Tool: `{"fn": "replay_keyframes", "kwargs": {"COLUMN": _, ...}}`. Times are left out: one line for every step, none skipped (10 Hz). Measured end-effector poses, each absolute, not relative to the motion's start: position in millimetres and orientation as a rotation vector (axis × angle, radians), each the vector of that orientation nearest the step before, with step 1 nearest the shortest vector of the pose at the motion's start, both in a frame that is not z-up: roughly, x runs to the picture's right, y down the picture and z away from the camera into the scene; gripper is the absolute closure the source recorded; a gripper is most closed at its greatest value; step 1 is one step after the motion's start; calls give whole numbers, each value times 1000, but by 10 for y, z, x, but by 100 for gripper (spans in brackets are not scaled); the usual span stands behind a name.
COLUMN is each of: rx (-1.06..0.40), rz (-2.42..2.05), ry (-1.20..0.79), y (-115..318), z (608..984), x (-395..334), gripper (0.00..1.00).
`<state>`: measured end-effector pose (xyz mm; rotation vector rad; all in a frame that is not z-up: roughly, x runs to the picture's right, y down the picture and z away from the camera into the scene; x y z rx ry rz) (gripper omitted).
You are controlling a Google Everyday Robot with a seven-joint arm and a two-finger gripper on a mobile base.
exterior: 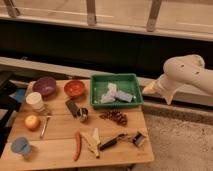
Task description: Place eraser in plastic cup
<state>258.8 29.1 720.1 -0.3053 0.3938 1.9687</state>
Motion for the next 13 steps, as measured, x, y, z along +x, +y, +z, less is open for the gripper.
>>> {"fn": "replay_keyframes", "kwargs": {"rx": -303, "rz": 1906, "ry": 364, "y": 196, "z": 7182, "x": 2387, "gripper": 20}}
{"fn": "replay_keyframes", "kwargs": {"rx": -310, "rz": 1834, "ry": 329, "y": 94, "z": 7154, "x": 2146, "gripper": 20}}
{"fn": "replay_keyframes", "kwargs": {"rx": -329, "rz": 1758, "ry": 291, "y": 23, "z": 7115, "x": 1942, "gripper": 20}}
{"fn": "replay_keyframes", "kwargs": {"rx": -360, "rz": 1693, "ry": 250, "y": 16, "z": 7046, "x": 1770, "gripper": 20}}
{"fn": "replay_keyframes", "kwargs": {"rx": -379, "rz": 1644, "ry": 213, "y": 31, "z": 6978, "x": 1640, "gripper": 20}}
{"fn": "replay_keyframes", "kwargs": {"rx": -385, "rz": 1629, "ry": 201, "y": 29, "z": 6960, "x": 1586, "gripper": 20}}
{"fn": "replay_keyframes", "kwargs": {"rx": -388, "rz": 1625, "ry": 197, "y": 27, "z": 6964, "x": 1557, "gripper": 20}}
{"fn": "replay_keyframes", "kwargs": {"rx": -388, "rz": 1626, "ry": 197, "y": 24, "z": 6961, "x": 1558, "gripper": 20}}
{"fn": "replay_keyframes", "kwargs": {"rx": -386, "rz": 1627, "ry": 195, "y": 21, "z": 6964, "x": 1562, "gripper": 20}}
{"fn": "replay_keyframes", "kwargs": {"rx": -385, "rz": 1617, "ry": 184, "y": 3, "z": 6963, "x": 1546, "gripper": 20}}
{"fn": "replay_keyframes", "kwargs": {"rx": -384, "rz": 1601, "ry": 174, "y": -18, "z": 6965, "x": 1515, "gripper": 20}}
{"fn": "replay_keyframes", "kwargs": {"rx": -384, "rz": 1569, "ry": 156, "y": -73, "z": 6987, "x": 1380, "gripper": 20}}
{"fn": "replay_keyframes", "kwargs": {"rx": -387, "rz": 1542, "ry": 139, "y": -129, "z": 7017, "x": 1220, "gripper": 20}}
